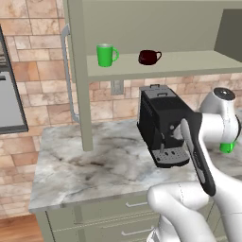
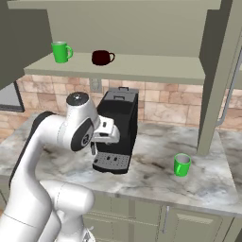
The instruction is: Pick the mug on the counter and place it in the cabinet with the handle facing the right, like the mugs already inside.
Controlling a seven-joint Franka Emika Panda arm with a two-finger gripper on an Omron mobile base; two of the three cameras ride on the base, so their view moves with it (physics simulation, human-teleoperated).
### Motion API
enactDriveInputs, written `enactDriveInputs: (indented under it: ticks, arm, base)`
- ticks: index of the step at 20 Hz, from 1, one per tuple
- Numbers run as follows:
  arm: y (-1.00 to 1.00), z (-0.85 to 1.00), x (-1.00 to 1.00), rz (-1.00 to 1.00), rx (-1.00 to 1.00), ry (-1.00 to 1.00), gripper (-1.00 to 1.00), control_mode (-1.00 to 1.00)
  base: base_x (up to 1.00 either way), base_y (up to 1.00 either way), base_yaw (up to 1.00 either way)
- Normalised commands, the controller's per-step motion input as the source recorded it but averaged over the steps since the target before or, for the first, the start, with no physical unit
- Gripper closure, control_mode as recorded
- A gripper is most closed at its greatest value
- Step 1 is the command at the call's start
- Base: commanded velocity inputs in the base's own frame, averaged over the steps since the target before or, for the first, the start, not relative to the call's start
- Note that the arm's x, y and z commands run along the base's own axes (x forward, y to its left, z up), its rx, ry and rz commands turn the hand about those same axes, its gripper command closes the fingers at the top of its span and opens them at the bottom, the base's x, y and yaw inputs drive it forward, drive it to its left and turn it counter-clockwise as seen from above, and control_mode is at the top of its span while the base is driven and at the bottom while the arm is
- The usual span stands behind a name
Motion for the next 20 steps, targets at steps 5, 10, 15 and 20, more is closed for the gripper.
enactDriveInputs:
  ticks: [5,10,15,20]
  arm:
    - [-0.31,-0.22,0.0,0.0,-0.05,0.0,-1.0,-1.0]
    - [-0.31,-0.19,0.0,0.0,-0.06,0.0,-1.0,-1.0]
    - [-0.35,-0.19,0.0,0.0,-0.06,0.0,-1.0,-1.0]
    - [-0.36,-0.15,0.0,0.0,-0.04,0.0,-1.0,-1.0]
  base:
    - [0.0,0.0,0.0]
    - [0.0,0.0,0.0]
    - [0.0,0.0,0.0]
    - [0.0,0.0,0.0]
